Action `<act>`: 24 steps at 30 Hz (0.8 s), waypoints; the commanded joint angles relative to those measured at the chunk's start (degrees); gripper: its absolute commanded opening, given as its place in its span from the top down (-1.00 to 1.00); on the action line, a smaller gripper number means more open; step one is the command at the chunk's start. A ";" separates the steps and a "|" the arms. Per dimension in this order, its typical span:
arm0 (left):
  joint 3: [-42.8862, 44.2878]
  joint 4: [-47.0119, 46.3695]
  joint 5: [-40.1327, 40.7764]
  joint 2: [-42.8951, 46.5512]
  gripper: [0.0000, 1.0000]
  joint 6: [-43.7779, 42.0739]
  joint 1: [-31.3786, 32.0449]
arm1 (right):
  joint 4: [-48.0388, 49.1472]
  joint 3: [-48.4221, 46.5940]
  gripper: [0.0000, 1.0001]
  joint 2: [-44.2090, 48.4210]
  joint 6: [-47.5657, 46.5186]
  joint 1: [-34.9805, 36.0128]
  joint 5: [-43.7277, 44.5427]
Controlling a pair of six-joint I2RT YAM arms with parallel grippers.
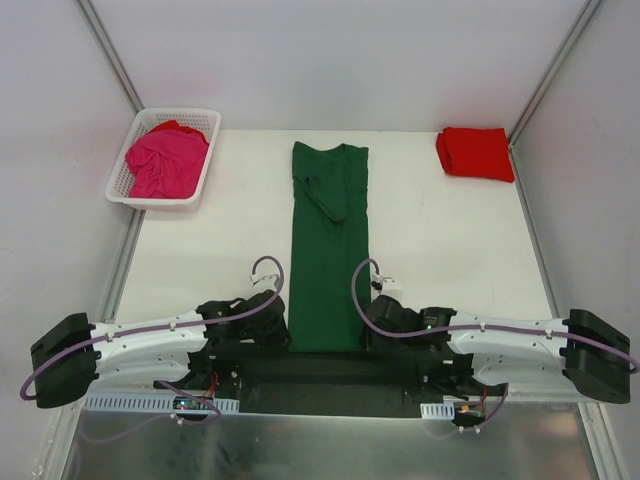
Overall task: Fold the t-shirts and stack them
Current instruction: Grab the bottom of the folded rectangular tshirt with both arms, then fold the folded rectangular tshirt in 1/3 of the way
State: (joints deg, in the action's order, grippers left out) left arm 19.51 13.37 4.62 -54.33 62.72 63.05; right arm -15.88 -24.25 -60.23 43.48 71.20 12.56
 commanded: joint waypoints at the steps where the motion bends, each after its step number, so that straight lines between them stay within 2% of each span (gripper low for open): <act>1: -0.87 -2.03 1.97 -0.17 1.00 1.53 0.41 | -1.00 -1.32 0.45 -1.03 0.90 0.52 1.24; 4: -1.05 -2.38 1.97 -0.25 1.00 1.71 0.50 | -1.17 -1.76 0.79 -1.56 0.72 0.52 1.24; 7: -0.96 -2.73 1.97 -0.08 1.00 1.71 0.50 | -1.43 -2.03 0.97 -1.74 0.55 0.78 1.42; 15: 1.14 -2.47 1.36 2.99 1.00 0.39 0.50 | -4.24 -5.53 0.98 -1.47 -0.85 1.22 2.12; 24: 10.71 0.52 2.32 2.56 1.00 -4.44 0.50 | -8.90 -10.38 0.97 -0.51 -3.32 1.40 4.40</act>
State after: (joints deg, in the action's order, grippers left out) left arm 24.91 13.15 4.97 -51.64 61.71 63.07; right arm -21.63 -31.40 -61.71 41.67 72.16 14.26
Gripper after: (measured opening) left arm 0.010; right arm 0.039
